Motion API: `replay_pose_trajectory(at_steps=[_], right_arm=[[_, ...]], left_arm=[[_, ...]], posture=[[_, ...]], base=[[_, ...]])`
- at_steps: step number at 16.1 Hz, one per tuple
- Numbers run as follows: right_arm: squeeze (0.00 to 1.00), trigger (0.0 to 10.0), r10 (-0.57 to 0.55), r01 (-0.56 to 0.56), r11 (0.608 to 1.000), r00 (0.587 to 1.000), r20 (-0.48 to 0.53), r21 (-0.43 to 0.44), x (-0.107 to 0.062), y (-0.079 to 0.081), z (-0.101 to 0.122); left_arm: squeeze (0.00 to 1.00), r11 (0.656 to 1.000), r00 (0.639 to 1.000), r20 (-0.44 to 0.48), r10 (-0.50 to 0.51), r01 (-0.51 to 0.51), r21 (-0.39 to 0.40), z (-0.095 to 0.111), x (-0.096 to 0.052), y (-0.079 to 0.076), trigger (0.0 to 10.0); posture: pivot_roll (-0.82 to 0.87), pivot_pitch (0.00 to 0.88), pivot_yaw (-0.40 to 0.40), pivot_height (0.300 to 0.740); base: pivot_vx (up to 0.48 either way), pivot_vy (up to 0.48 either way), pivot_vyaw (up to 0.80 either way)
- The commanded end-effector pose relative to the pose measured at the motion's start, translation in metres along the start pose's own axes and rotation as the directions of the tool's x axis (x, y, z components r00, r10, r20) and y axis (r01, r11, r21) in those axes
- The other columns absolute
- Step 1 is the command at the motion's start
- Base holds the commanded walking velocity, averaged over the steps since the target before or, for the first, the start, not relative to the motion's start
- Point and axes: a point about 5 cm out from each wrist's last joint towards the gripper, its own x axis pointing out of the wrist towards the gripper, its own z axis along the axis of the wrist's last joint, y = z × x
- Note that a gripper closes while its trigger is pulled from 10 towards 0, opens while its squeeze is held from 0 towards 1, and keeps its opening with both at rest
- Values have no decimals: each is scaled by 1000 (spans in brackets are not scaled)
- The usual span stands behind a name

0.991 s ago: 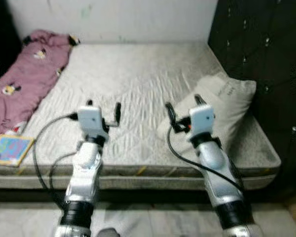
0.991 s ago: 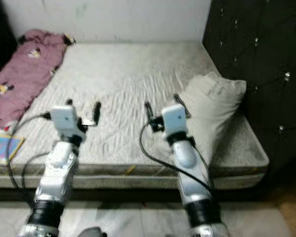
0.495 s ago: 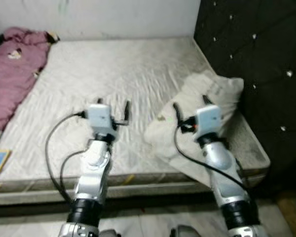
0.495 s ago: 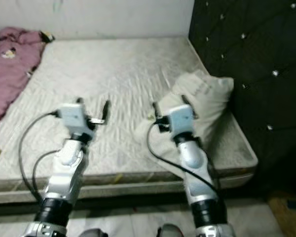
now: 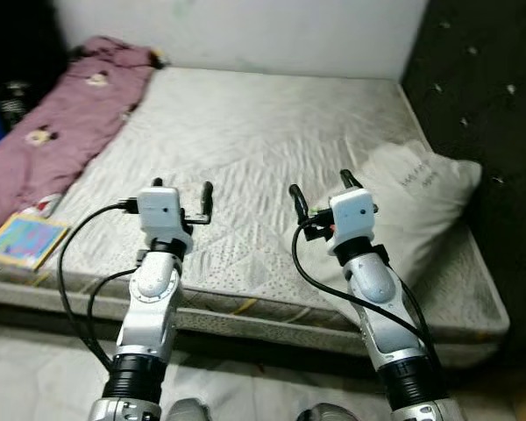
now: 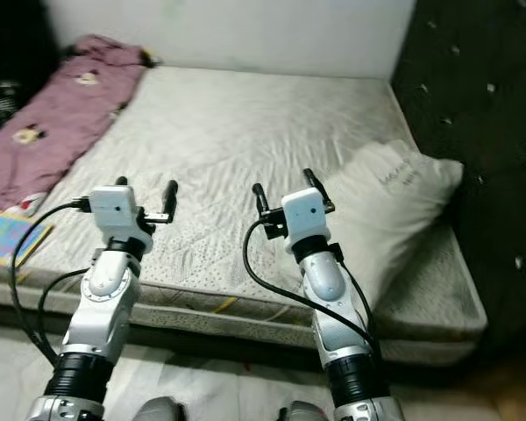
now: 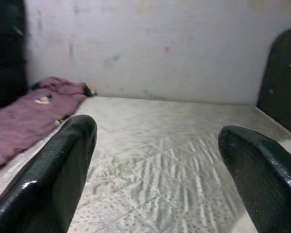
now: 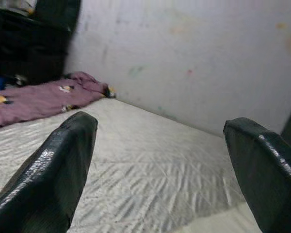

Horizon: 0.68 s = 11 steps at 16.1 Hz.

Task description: Clean up the room

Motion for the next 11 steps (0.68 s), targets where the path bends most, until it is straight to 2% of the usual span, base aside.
replay_pose_trajectory(at_steps=[1, 7, 9, 11], right_arm=[[0, 10000, -19, 19, 1000, 1000, 10, -13, 0, -6, 2], [0, 10000, -19, 19, 1000, 1000, 7, -15, 0, -6, 2], [0, 10000, -19, 19, 1000, 1000, 6, -15, 0, -7, 2], [0, 10000, -20, 20, 1000, 1000, 5, -13, 0, -7, 1]], left_arm=[[0, 1000, 1000, 7, -18, 18, -7, 3, 1, -7, 10000], [0, 1000, 1000, 5, -19, 19, -9, 3, 1, -7, 10000], [0, 999, 1000, 7, -18, 18, -33, 2, 1, -8, 10000], [0, 999, 999, 14, -30, 30, -18, 3, 0, -8, 10000]], posture=[[-58, 0, 15, 740], [-59, 0, 13, 740], [-59, 0, 13, 740], [-59, 0, 13, 740]], base=[[0, -375, 0], [0, -381, 0], [0, 0, 0], [0, 0, 0]])
